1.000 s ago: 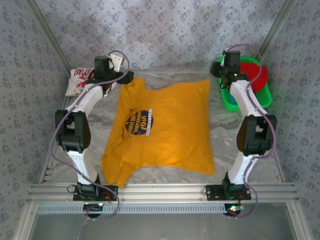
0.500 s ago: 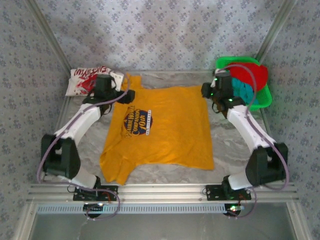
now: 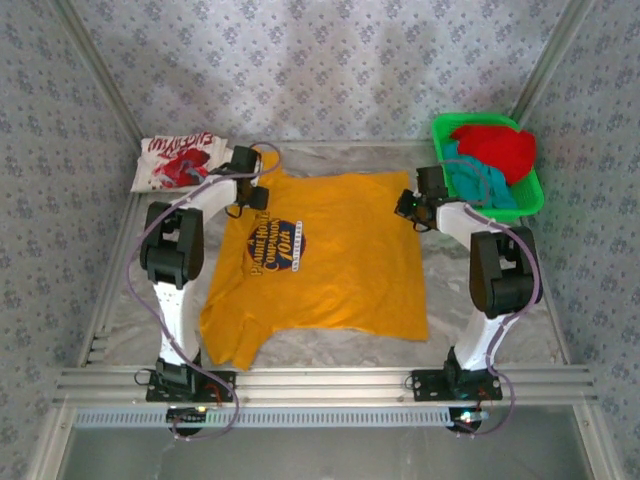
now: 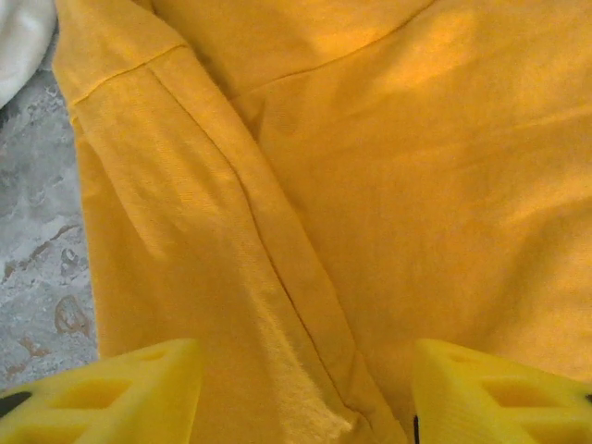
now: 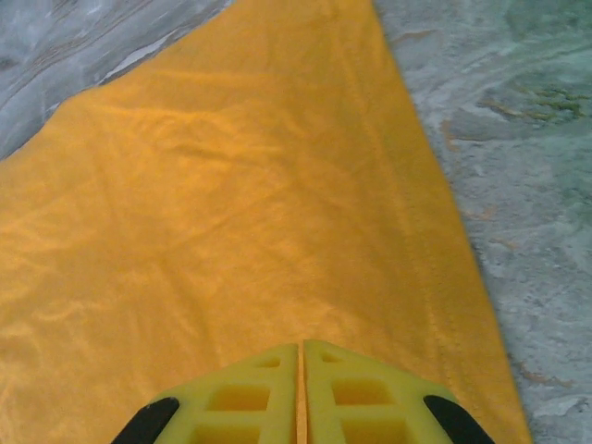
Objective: Fold and stack the t-shirts
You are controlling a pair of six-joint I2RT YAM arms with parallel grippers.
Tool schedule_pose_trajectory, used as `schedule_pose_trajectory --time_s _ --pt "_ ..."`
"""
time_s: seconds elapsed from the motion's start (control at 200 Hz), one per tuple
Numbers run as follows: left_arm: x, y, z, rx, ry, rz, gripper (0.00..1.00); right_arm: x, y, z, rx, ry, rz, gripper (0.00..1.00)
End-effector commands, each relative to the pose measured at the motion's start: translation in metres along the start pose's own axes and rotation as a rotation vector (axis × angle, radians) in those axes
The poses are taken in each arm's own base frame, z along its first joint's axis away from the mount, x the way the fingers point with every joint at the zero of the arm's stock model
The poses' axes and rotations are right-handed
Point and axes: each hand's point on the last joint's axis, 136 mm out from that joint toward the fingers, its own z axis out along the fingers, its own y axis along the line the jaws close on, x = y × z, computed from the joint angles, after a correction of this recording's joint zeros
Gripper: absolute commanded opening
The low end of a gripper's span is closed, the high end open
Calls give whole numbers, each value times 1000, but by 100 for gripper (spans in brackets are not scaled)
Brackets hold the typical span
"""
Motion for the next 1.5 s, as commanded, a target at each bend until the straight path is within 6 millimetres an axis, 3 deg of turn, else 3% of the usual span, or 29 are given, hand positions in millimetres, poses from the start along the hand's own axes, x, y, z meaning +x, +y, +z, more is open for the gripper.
schedule_pose_trajectory --time_s 0.0,0.115,0.39,0.505,0.575,0.73,0.784,0.849,0.934,1.174,1.374,1.444,1.494 --pt "7 -3 -9 0 75 -11 58 15 -22 7 20 41 108 12" --pt "14 -17 -22 43 104 -43 68 21 -27 10 11 51 161 13" --pt "38 -18 -18 -3 192 -82 69 27 -28 18 -20 79 194 13" --pt "42 -16 -15 -29 194 -70 59 28 -29 18 -19 79 198 12" --pt "41 -13 -13 -48 195 -65 35 29 -31 19 -19 83 212 12" --pt "41 -8 -9 -60 200 -69 12 33 -34 23 -31 93 245 12" --pt "39 -5 -10 -67 197 -66 10 35 -37 25 -34 98 262 12" --pt "38 -3 -11 -73 197 -63 0 36 -38 27 -43 103 280 12" --pt "36 3 -17 -82 197 -62 0 36 -42 27 -43 102 296 12" --pt "25 46 -43 -101 165 -88 0 38 -57 26 -14 103 337 9" --pt "15 84 -44 -91 171 -40 0 39 -69 25 13 100 371 5" --pt "10 99 -43 -114 182 -1 4 39 -70 25 16 104 373 4" --pt "7 109 -41 -125 193 28 12 38 -70 25 16 102 375 4"
